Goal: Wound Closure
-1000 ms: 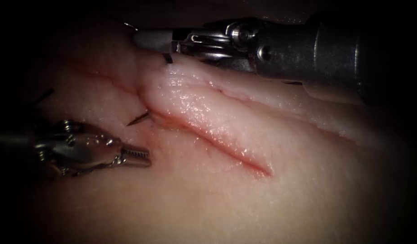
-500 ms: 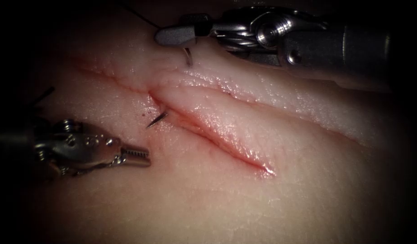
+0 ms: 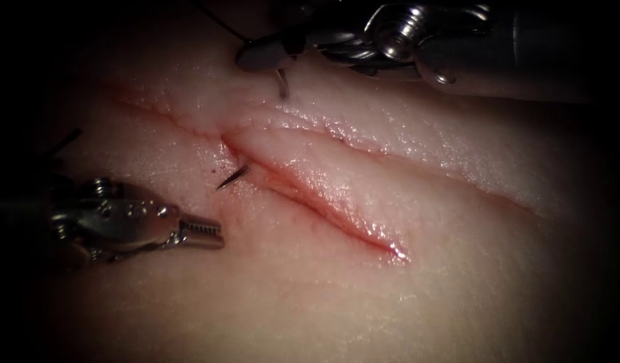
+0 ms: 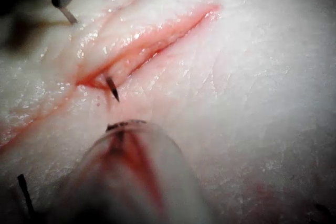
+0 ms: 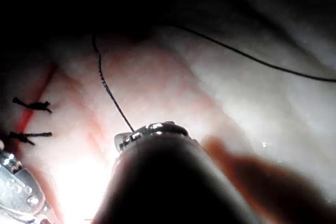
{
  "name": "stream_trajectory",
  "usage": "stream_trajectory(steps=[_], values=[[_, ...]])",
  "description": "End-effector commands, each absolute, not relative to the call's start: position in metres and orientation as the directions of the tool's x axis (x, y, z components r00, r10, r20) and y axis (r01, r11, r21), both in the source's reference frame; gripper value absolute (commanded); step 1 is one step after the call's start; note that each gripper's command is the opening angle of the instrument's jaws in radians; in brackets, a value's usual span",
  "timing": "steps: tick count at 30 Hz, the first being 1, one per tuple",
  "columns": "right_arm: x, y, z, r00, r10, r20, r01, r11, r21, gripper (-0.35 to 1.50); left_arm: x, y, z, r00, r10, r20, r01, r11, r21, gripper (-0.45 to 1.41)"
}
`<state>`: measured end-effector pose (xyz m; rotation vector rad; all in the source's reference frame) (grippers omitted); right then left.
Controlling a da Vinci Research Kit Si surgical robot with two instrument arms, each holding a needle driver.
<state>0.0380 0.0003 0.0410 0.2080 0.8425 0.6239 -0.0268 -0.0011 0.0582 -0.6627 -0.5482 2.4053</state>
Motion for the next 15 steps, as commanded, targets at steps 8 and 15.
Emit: stream_trajectory(steps=[8, 15], values=[[0.0397, -0.0003, 0.0415, 0.586, 0.508, -0.632, -0.396, 0.859, 0.323, 1.18, -0.0273, -0.0015, 0.0588, -0.710, 0.623, -0.327, -0.418, -0.748, -0.515, 0.07], [0.0397, -0.0011, 0.0418, 0.610, 0.480, -0.630, -0.414, 0.871, 0.263, -0.35, -0.0273, -0.0014, 0.0587, -0.710, 0.623, -0.327, -0.418, -0.748, -0.516, 0.07]])
